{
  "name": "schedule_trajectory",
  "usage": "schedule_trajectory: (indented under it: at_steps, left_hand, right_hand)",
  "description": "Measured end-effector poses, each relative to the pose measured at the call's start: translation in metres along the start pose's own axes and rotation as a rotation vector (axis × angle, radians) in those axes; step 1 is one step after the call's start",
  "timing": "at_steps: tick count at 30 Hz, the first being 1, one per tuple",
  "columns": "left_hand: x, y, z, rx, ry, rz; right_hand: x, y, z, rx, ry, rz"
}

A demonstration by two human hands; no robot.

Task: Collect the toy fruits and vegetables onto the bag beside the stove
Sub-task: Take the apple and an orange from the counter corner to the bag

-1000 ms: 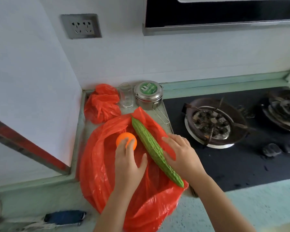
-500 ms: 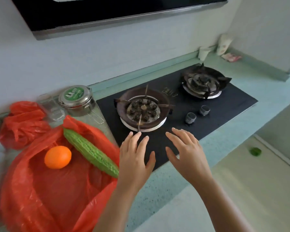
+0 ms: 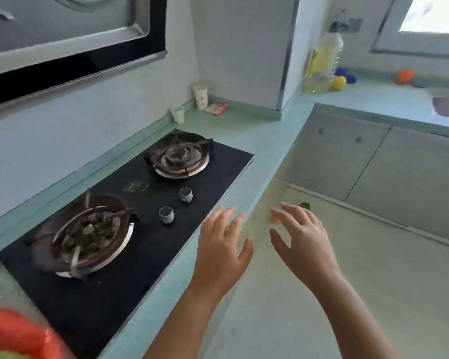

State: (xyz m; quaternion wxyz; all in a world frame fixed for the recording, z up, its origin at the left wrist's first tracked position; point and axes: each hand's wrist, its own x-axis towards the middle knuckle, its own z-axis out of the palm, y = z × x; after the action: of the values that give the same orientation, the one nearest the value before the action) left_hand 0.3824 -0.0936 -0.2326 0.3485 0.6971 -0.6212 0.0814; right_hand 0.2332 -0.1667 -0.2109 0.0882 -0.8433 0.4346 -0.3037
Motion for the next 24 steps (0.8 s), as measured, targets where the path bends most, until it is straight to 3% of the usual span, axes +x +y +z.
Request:
schedule_trajectory:
  at_steps: [12,24]
  left_hand:
    - [0.068,0.128,0.116,-0.173,-0.157,0.241]
    - [0.162,0.169,0.243,-0.281,-0.274,0.337]
  right_hand:
    - [-0.024,0.153,-0.082,-0.146,0.207,0.289]
    - [0.022,0.275,-0.081,-0.212,0.237,0.469]
